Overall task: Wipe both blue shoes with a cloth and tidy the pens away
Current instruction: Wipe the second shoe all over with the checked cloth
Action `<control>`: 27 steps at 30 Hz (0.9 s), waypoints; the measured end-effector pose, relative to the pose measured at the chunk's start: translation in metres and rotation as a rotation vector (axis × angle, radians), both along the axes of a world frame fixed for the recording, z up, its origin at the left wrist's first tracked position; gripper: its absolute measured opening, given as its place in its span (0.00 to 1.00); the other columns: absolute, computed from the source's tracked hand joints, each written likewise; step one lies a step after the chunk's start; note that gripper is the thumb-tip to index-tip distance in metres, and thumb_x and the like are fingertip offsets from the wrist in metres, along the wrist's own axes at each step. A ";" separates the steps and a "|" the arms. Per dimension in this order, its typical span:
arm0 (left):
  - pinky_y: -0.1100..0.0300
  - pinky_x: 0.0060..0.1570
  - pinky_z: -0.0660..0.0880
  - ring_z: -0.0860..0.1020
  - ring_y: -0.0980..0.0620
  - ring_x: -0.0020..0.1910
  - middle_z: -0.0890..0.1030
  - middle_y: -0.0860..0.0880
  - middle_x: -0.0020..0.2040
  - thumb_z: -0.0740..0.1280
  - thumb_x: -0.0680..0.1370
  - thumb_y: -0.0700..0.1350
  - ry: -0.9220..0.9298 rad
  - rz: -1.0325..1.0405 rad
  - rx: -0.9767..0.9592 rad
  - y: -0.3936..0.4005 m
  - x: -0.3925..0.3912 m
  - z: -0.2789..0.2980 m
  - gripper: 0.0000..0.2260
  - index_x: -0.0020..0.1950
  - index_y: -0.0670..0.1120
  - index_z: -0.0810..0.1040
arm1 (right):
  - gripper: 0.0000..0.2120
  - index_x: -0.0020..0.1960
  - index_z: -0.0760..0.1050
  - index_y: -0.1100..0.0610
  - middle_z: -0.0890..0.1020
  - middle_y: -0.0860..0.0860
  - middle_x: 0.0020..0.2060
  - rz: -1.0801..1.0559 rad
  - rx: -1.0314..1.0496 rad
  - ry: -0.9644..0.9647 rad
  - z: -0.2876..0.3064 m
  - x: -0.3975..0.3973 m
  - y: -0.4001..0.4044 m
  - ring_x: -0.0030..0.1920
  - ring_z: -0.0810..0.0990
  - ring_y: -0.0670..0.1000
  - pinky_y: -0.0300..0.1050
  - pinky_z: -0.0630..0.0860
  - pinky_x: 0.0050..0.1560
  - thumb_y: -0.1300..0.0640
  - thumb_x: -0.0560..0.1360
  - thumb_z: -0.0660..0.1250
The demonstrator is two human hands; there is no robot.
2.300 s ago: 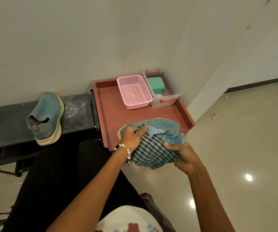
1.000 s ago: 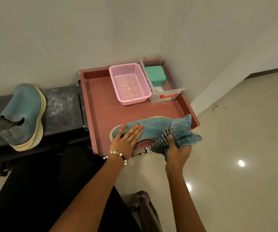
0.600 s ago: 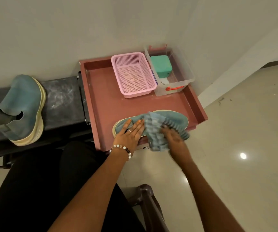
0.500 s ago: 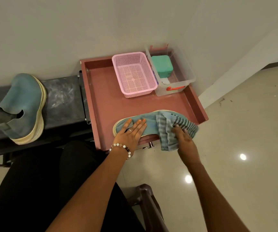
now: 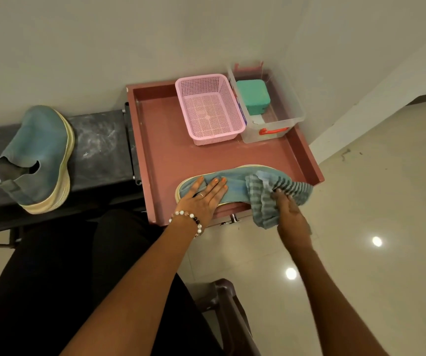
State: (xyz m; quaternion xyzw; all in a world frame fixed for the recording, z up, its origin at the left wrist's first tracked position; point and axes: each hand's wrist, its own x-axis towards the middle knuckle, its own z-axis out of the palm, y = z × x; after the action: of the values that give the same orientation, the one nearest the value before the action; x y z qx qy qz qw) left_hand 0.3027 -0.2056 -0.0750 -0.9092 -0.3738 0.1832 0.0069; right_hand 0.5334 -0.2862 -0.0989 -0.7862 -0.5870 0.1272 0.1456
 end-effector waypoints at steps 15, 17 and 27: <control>0.47 0.69 0.29 0.36 0.51 0.76 0.32 0.48 0.77 0.45 0.82 0.41 -0.019 0.003 0.003 -0.001 -0.001 -0.002 0.28 0.76 0.43 0.31 | 0.24 0.69 0.66 0.57 0.72 0.62 0.66 -0.005 -0.090 -0.020 0.008 -0.002 0.002 0.64 0.72 0.64 0.56 0.75 0.56 0.69 0.75 0.60; 0.47 0.69 0.29 0.36 0.51 0.76 0.32 0.48 0.77 0.46 0.81 0.41 -0.022 0.005 0.003 -0.001 -0.001 -0.002 0.29 0.76 0.44 0.31 | 0.28 0.69 0.64 0.60 0.71 0.64 0.65 -0.105 -0.062 -0.011 0.006 -0.029 0.005 0.61 0.74 0.66 0.57 0.76 0.54 0.75 0.71 0.59; 0.43 0.72 0.32 0.36 0.47 0.77 0.39 0.45 0.79 0.48 0.83 0.49 0.062 -0.044 -0.025 0.001 -0.001 -0.001 0.29 0.78 0.41 0.37 | 0.22 0.66 0.67 0.46 0.76 0.49 0.56 0.123 -0.068 0.277 0.004 -0.077 0.005 0.46 0.79 0.53 0.46 0.79 0.44 0.63 0.76 0.61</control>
State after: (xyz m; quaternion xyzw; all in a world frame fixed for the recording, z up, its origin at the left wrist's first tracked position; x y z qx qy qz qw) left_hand 0.3018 -0.2050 -0.0763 -0.9112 -0.3508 0.2158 0.0112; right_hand 0.4567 -0.2812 -0.0948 -0.7281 -0.6038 0.2629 0.1901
